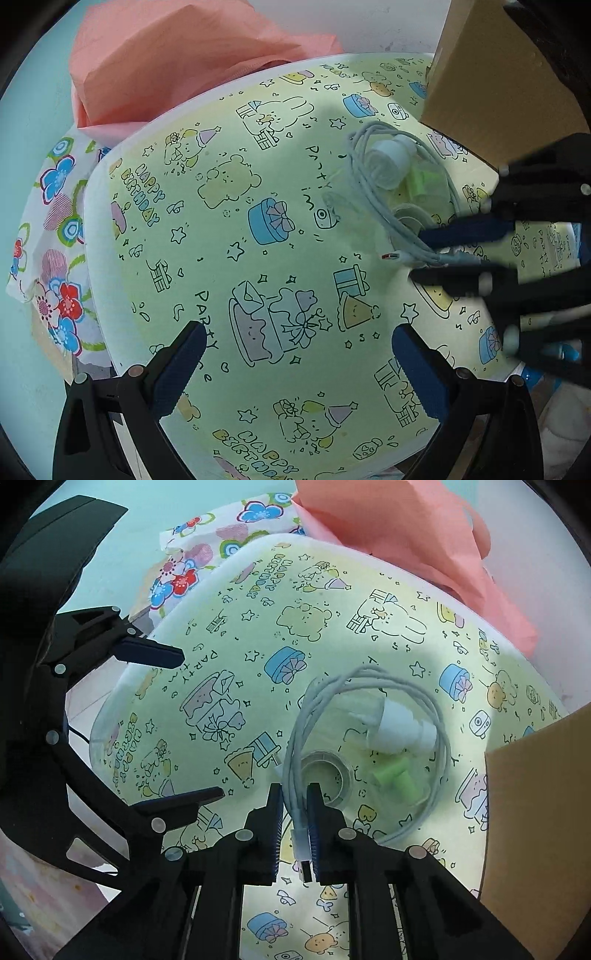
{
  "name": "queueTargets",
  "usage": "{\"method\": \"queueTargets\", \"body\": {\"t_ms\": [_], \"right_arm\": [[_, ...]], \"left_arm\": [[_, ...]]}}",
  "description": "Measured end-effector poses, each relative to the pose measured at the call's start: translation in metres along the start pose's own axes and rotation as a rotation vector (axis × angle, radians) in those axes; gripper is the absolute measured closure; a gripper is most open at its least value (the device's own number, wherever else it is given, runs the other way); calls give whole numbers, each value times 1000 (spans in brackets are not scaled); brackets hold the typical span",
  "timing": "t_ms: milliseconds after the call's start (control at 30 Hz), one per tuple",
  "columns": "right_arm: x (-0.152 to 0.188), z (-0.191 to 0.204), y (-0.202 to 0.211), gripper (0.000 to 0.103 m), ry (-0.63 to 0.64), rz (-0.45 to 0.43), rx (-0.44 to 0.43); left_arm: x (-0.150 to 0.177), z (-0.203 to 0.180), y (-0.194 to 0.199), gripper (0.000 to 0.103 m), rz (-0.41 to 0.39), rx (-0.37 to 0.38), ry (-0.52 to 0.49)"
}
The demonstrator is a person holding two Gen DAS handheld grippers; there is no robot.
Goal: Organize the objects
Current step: 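Grasp the plug end of the white cable with the right gripper, then grasp the clear tape roll with the left gripper while the right gripper holds the cable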
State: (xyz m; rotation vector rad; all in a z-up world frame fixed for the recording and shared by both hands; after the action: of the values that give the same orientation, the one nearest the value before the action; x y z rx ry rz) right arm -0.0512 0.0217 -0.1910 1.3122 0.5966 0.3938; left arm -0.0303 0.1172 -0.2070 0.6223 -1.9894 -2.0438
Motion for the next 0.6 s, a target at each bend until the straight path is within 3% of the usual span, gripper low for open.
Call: {"method": "queueTargets", "body": {"t_ms": [333,600], "right_arm": [[11,-2,27,90,-40,-50,-20],[45,-41,29,90,-174,-12,-9]], "left_arm": [[-8,-4,13,2,-28,3,2],[-20,-51,12,1,-40,5,-62]]}}
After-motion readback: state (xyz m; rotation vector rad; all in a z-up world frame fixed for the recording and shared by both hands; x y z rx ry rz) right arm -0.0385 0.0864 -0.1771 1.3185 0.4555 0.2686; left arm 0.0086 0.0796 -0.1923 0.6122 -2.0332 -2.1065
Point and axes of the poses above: each gripper's, at about its wrist camera, not at the fingertips, and y roughly against the way its jaws point, z to its left, x to its underside, the point moved 3 cm from there along -y, roughly the way its jaws point, and after that the axes turned 11 degrees about -y, right-handed, at the moved point
